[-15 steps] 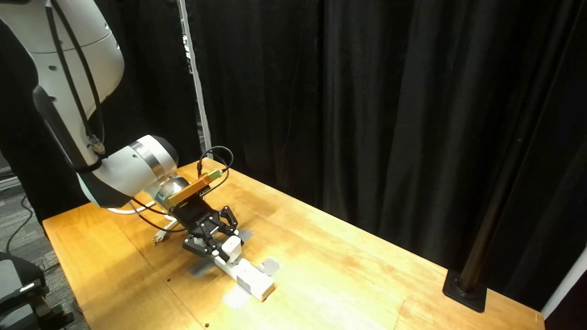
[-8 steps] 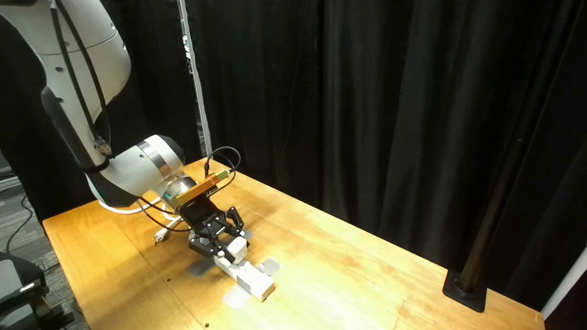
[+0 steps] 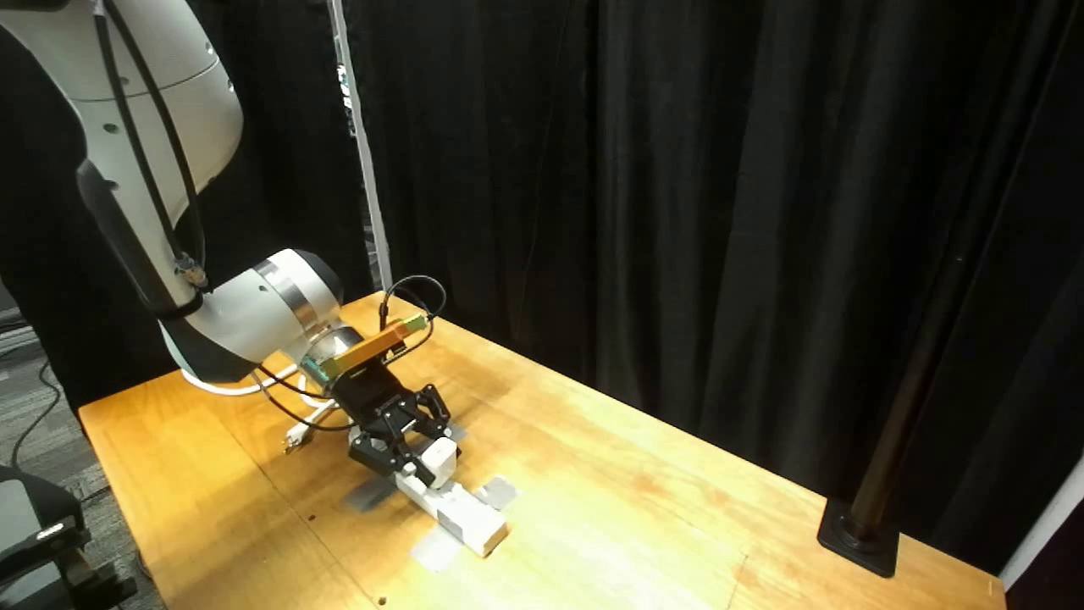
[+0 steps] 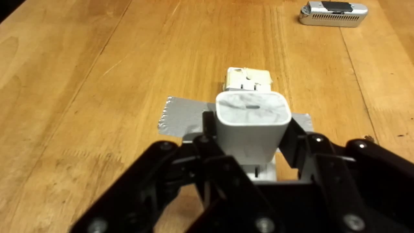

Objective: Plug the charger head into the extension cord

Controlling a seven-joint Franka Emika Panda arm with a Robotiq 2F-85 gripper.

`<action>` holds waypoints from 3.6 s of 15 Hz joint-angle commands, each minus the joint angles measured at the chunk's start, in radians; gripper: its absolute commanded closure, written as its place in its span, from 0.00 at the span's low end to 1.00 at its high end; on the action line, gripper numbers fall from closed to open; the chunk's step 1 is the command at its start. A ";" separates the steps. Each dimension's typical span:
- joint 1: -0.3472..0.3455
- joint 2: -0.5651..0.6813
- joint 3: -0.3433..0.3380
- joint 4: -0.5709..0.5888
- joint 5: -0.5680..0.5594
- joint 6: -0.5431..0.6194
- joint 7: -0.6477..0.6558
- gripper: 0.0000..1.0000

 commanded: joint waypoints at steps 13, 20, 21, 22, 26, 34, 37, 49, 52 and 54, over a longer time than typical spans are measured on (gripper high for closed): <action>-0.008 0.049 0.012 0.028 0.013 0.022 -0.040 0.77; 0.002 0.076 0.017 0.041 0.024 -0.002 0.004 0.77; 0.002 0.080 0.019 0.045 0.027 -0.007 0.006 0.77; 0.002 0.085 0.021 0.048 0.028 -0.011 0.006 0.77; 0.002 0.099 0.029 0.057 0.030 -0.026 0.003 0.77; 0.027 0.128 0.038 0.073 0.029 -0.081 0.023 0.77; 0.040 0.115 0.038 0.058 0.030 -0.104 0.086 0.77; 0.020 0.099 0.046 0.054 0.040 -0.097 0.179 0.77; -0.004 0.106 0.050 0.090 0.076 -0.081 0.136 0.77; -0.020 0.116 0.050 0.124 0.121 -0.071 0.110 0.77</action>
